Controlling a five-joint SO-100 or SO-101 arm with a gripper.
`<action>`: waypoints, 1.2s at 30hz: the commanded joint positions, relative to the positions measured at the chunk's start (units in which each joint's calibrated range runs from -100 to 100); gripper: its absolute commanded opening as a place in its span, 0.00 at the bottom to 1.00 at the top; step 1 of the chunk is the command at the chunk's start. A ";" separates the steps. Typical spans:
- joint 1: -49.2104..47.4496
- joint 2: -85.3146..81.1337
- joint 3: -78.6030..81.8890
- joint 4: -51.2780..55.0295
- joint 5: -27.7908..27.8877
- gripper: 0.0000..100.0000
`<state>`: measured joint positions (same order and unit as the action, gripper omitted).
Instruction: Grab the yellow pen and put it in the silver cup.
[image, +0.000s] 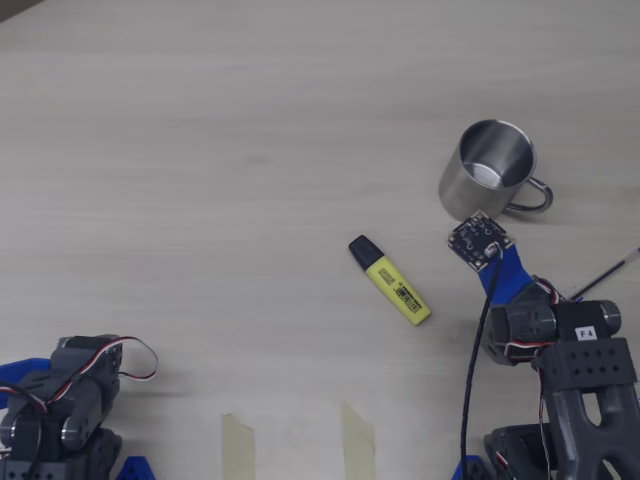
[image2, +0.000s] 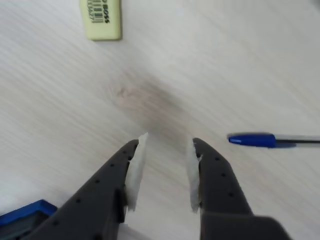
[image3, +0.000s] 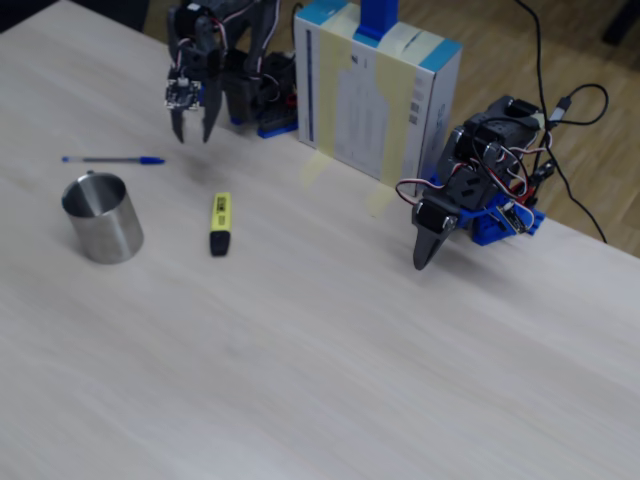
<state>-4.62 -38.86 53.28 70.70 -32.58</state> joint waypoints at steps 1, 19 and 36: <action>-2.23 3.37 -4.16 -3.95 0.36 0.15; -10.26 26.28 -19.17 -8.44 0.41 0.15; -22.07 30.93 -21.88 -13.87 -1.31 0.15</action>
<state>-25.43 -8.04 34.35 57.39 -33.45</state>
